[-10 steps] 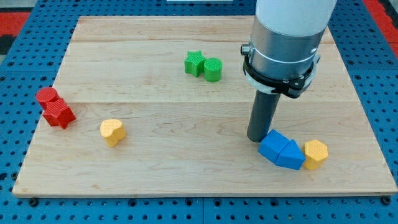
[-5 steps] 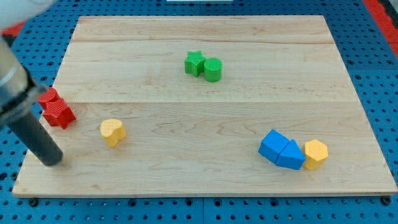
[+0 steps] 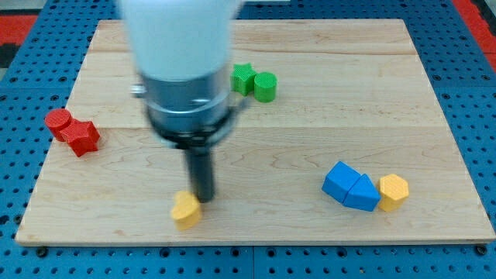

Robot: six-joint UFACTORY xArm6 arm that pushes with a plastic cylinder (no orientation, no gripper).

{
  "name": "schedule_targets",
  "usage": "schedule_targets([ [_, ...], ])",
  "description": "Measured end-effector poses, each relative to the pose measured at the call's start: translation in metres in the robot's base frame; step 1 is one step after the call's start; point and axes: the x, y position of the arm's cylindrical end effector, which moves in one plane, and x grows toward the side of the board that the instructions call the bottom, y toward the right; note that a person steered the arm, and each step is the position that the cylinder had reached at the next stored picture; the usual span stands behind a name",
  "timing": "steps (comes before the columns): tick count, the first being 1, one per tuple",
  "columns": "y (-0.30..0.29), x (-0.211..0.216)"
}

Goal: Push the yellow heart into the blue cube

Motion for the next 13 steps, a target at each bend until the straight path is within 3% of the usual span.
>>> schedule_targets([
  [2, -0.134, -0.022],
  [3, -0.142, 0.016],
  [8, 0.093, 0.042],
  [10, 0.138, 0.023],
  [11, 0.097, 0.022],
  [12, 0.103, 0.021],
  [13, 0.14, 0.011],
])
